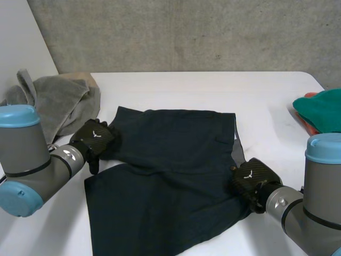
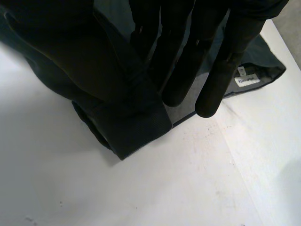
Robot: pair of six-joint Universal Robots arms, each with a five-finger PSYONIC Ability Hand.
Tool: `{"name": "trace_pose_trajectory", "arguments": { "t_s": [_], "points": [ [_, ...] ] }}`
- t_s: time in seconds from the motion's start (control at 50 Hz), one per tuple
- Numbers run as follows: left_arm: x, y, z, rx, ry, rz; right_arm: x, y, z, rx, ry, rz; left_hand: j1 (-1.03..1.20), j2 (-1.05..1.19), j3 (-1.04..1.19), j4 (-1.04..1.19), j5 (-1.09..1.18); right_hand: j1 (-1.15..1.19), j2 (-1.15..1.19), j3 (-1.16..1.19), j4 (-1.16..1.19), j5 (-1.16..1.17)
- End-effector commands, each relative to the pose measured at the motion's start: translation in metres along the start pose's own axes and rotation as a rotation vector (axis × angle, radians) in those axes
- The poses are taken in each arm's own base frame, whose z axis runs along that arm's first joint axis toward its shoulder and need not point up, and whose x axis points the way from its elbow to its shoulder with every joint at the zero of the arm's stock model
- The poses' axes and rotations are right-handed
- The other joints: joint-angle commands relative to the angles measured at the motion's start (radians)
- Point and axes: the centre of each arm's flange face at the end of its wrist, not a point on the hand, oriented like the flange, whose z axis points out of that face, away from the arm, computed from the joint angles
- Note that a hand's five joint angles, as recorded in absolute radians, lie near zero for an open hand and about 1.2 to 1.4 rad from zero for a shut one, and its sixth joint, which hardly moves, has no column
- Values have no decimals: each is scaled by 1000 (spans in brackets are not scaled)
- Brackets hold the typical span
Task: Fold the laundry.
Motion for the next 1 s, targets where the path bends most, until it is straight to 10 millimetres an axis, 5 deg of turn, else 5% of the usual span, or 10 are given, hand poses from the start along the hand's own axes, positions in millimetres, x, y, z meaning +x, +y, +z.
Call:
{"name": "trace_pose_trajectory", "arguments": {
  "t_s": [0.02,0.18,0.32,0.5,0.8,1.0],
  "points": [
    [-13,-29,-26,51,-25,-112,2,-5,1,28,-7,66,21,-30,-36,-25,-25,291,215,199,196,222],
    [-18,-52,-82,64,-26,-361,18,-15,7,90,5,255,124,73,67,77,78,291,215,199,196,222],
    [15,-45,-138,-81,86,-550,55,-5,20,137,45,555,233,181,176,186,187,291,215,199,196,222],
    [65,-37,-185,-160,225,-648,61,-2,31,184,57,641,253,202,196,207,208,291,215,199,196,222],
    [82,-28,-173,-236,268,-737,60,-4,32,200,52,631,256,205,199,210,210,291,215,199,196,222],
    [92,-11,-143,-261,151,-671,63,-3,32,202,59,631,303,252,246,257,257,291,215,199,196,222]
  ]
}}
